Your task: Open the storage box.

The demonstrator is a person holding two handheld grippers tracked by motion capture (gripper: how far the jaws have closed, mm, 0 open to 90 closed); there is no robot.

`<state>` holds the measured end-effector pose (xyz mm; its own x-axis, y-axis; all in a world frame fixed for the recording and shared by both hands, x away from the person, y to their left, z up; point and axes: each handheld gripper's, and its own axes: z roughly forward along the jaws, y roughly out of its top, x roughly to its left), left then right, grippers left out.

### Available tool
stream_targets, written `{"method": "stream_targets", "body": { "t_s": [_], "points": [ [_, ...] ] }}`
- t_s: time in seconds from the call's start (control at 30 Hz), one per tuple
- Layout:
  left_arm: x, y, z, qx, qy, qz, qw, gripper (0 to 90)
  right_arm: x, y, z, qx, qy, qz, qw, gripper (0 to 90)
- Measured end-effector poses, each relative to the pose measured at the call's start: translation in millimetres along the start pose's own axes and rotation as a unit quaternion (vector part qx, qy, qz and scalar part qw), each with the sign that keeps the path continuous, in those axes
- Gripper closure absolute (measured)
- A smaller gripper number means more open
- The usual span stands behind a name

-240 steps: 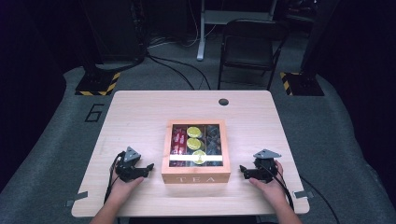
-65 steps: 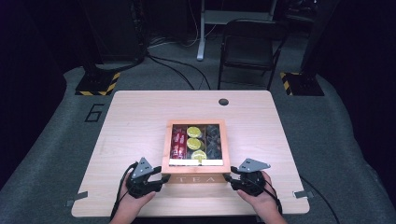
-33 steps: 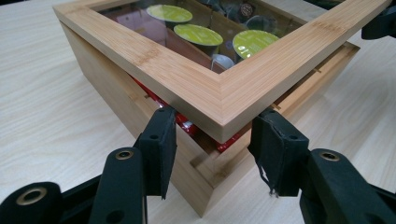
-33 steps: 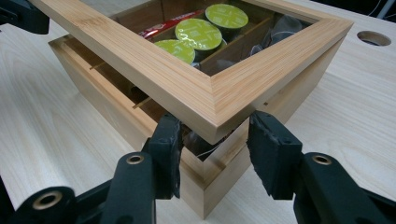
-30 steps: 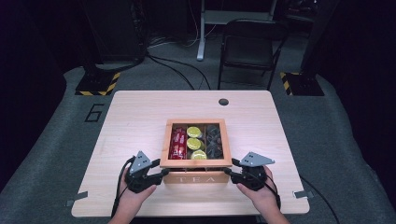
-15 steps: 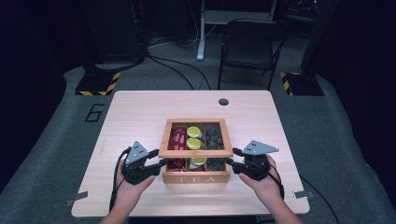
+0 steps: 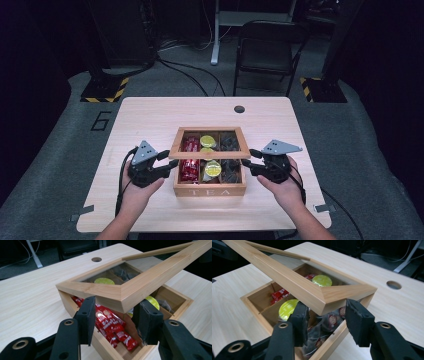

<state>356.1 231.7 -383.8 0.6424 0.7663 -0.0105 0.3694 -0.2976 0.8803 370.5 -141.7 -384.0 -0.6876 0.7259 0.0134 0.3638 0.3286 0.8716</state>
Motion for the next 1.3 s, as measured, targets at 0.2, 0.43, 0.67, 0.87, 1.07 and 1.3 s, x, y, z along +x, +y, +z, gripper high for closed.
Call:
{"method": "stream_targets", "body": {
  "t_s": [0.2, 0.43, 0.67, 0.87, 1.07, 1.3],
  "points": [
    [6.3, 16.2, -0.4, -0.005, 0.0, -0.006, 1.0, 54.2, -8.4, 14.6, 4.4, -0.004, -0.016, -0.024, 0.9996, 55.1],
    [11.6, 28.5, 0.2, -0.005, 0.004, -0.003, 1.0, 54.8, -11.5, 24.9, 10.2, 0.002, -0.033, -0.039, 0.9987, 55.9],
    [14.7, 34.5, 2.7, -0.007, 0.007, -0.006, 0.9999, 54.9, -16.5, 30.1, 17.0, 0.001, -0.042, -0.035, 0.9985, 57.9],
    [17.8, 41.8, 4.0, -0.006, 0.008, -0.006, 0.9999, 55.0, -19.8, 37.1, 23.3, -0.006, -0.05, -0.033, 0.9982, 58.3],
    [20.4, 47.0, 5.0, -0.009, 0.009, -0.008, 0.9999, 55.2, -22.5, 40.4, 26.2, -0.009, -0.055, -0.033, 0.9979, 59.3],
    [24.0, 47.0, 9.8, -0.013, 0.016, -0.002, 0.9998, 56.3, -25.8, 45.0, 27.4, -0.011, -0.055, -0.034, 0.9979, 59.8]
  ]
}}
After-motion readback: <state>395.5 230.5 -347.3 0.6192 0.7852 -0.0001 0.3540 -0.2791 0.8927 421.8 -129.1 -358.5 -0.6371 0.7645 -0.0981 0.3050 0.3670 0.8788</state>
